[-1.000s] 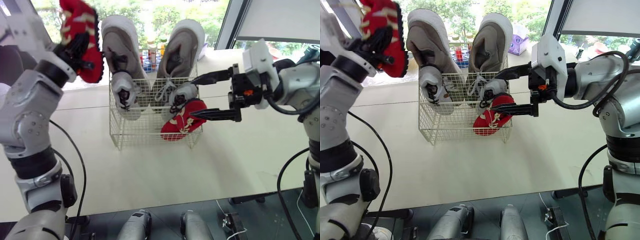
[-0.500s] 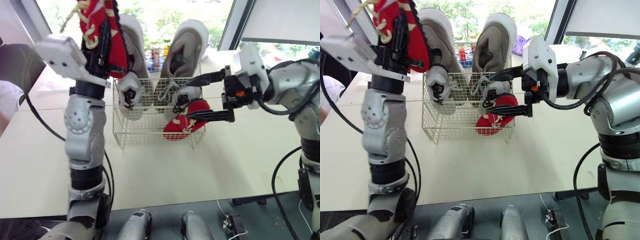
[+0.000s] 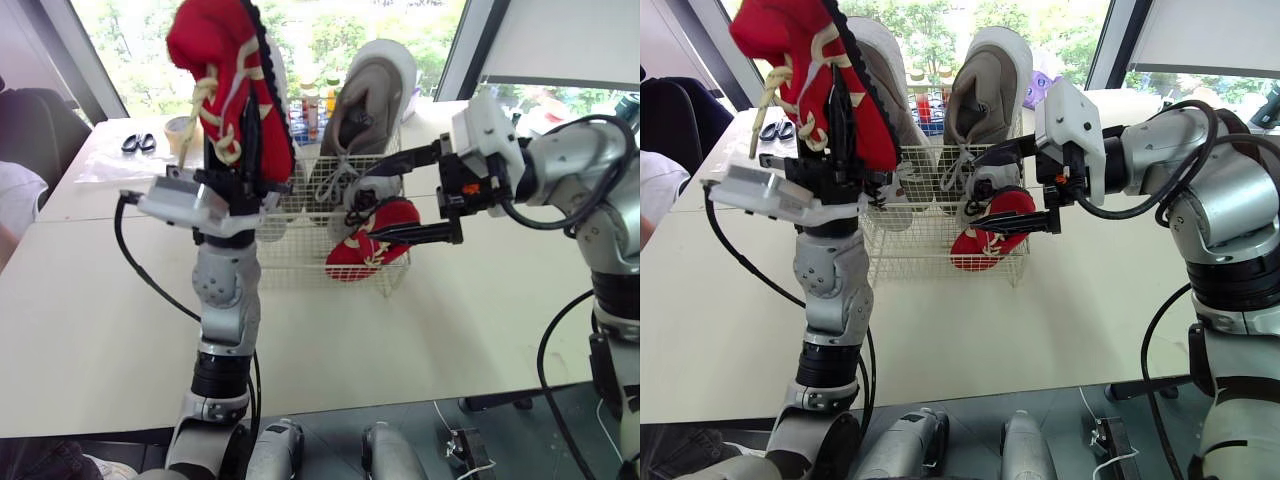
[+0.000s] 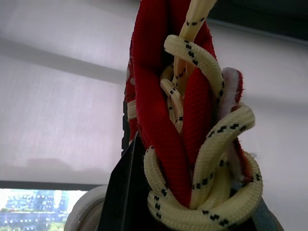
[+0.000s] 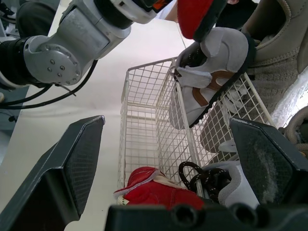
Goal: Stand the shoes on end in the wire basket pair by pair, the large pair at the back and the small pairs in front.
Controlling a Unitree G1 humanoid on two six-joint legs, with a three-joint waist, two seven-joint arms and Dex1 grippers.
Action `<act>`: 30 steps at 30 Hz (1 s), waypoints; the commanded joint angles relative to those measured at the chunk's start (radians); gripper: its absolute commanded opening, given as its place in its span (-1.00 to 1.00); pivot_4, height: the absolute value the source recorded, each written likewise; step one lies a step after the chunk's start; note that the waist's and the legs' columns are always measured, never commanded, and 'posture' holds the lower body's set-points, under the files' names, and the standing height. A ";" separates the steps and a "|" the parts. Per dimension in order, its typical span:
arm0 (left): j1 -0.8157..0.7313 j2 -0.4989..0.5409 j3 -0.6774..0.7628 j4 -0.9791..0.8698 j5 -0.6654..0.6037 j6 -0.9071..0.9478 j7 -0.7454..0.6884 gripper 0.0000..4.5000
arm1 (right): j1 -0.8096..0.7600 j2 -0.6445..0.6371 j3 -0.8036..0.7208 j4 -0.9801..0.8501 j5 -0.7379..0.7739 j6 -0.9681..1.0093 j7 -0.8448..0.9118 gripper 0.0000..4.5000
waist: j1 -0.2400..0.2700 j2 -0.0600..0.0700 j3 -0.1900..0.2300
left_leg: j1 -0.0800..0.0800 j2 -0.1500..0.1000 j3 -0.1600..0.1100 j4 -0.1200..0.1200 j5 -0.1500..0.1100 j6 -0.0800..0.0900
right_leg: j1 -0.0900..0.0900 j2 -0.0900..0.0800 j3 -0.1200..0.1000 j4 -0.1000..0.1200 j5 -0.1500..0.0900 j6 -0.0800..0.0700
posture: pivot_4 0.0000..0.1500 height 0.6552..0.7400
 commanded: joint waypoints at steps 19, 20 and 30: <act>0.276 -0.028 -0.073 0.014 0.125 -0.096 0.070 -0.76 | 0.002 0.036 -0.013 0.012 -0.033 -0.035 0.009 1.00 | 0.001 0.001 0.000 | 0.000 0.000 -0.001 0.000 -0.001 0.001 | 0.000 0.000 0.000 0.000 0.000 0.000 | 1.00 1.00; 0.279 -0.024 -0.074 0.041 0.124 -0.125 0.067 -0.76 | 0.002 0.036 -0.014 0.010 -0.032 -0.033 0.009 1.00 | 0.001 0.001 0.000 | 0.000 0.000 -0.001 0.000 -0.001 0.001 | 0.000 0.000 0.000 0.000 0.000 0.000 | 1.00 1.00; 0.331 -0.014 -0.082 0.235 0.155 -0.294 0.067 -0.76 | 0.007 0.032 -0.008 -0.003 -0.029 -0.016 0.011 1.00 | 0.000 0.002 -0.001 | 0.000 0.000 -0.001 0.000 -0.001 0.001 | 0.000 0.000 0.000 0.000 0.000 0.000 | 1.00 1.00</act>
